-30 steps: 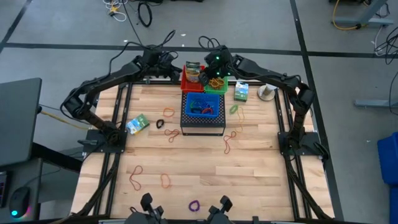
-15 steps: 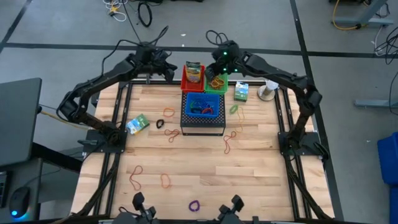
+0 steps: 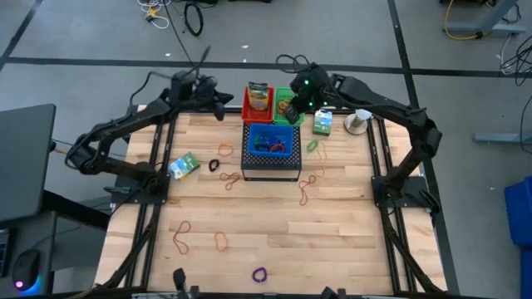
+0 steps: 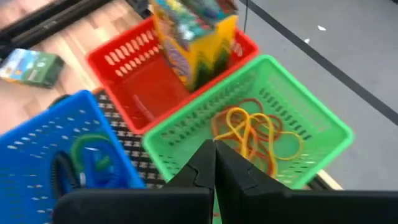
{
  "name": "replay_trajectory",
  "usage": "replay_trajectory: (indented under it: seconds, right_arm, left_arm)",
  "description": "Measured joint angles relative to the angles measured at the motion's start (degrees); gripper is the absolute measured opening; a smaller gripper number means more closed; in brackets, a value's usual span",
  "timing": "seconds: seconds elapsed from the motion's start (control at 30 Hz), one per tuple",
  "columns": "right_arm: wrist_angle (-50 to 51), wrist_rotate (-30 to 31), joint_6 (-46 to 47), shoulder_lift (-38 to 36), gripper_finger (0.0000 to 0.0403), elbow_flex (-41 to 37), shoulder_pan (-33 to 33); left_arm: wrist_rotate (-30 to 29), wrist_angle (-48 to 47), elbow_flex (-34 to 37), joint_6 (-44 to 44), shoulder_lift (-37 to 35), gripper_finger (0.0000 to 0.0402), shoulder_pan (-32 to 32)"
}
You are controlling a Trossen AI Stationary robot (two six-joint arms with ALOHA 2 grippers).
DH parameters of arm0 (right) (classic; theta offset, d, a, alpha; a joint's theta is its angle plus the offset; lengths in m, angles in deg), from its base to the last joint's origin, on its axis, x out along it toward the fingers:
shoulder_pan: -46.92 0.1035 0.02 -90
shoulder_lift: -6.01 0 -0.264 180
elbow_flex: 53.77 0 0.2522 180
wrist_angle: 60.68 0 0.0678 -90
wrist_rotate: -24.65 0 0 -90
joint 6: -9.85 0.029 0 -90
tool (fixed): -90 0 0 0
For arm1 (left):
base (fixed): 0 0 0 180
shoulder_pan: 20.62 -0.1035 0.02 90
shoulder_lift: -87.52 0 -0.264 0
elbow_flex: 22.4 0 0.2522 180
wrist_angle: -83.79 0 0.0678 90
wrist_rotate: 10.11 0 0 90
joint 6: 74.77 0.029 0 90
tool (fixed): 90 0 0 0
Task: Pick & Place Office Desk Supplies
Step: Put the red rubber band into the green bin on the shelf
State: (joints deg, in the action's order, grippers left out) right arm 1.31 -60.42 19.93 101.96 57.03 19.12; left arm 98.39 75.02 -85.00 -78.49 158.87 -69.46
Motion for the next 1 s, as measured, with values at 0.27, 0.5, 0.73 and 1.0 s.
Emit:
replay_trajectory:
  seconds: [0.27,0.5,0.73,1.0]
  right_arm:
    - [-4.0,2.8,0.7,-3.0,0.0003,-3.7,3.6]
    - [-19.7,2.2,6.0,-18.9,0.0002,-27.0,3.9]
    - [-18.3,2.2,9.7,-37.8,0.0001,-42.7,7.0]
    - [-17.6,0.5,12.1,-49.7,0.0001,-56.2,14.4]
  left_arm:
    - [-0.4,6.0,8.0,-8.5,-9.5,0.0007,0.1]
    - [-0.7,5.2,8.0,-5.4,-13.4,0.0007,2.6]
    - [-3.5,4.9,8.0,-17.4,-13.3,0.0007,7.0]
    - [-12.0,3.0,8.0,-11.0,-13.2,0.0005,19.5]
